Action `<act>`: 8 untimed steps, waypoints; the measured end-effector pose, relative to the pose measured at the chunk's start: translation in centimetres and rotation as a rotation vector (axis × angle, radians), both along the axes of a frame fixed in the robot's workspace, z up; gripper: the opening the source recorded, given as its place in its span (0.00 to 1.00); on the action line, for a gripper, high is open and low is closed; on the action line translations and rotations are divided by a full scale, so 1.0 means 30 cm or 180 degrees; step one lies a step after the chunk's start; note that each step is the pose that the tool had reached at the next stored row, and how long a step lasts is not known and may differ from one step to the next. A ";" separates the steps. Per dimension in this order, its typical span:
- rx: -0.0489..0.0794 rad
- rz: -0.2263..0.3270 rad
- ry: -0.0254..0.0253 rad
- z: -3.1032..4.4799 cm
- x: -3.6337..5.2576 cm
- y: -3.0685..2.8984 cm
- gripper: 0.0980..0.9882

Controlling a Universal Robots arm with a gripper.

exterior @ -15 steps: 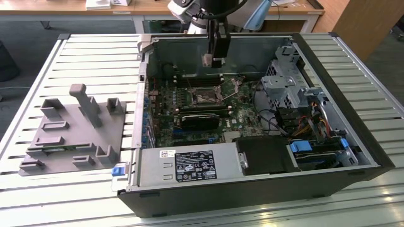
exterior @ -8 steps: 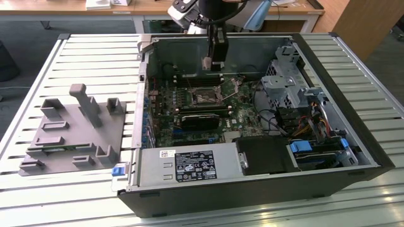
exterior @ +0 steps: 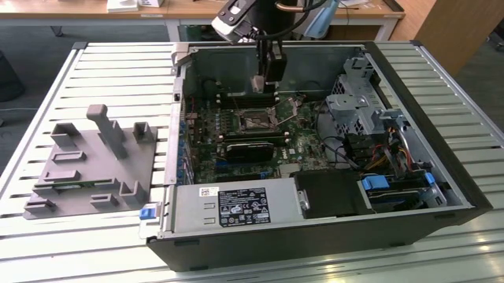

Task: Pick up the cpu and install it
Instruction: 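Place the cpu into insertion slot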

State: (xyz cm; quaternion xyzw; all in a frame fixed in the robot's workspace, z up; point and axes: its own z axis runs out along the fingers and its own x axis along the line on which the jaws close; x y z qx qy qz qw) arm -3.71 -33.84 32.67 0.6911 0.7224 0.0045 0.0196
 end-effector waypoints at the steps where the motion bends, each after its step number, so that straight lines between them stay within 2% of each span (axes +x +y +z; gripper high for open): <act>1: -0.0001 0.0009 0.0000 -0.005 0.000 0.005 0.50; 5: -0.0031 0.0016 0.0000 -0.019 0.000 0.029 0.50; 8: -0.0034 0.0016 0.0000 -0.034 0.000 0.036 0.50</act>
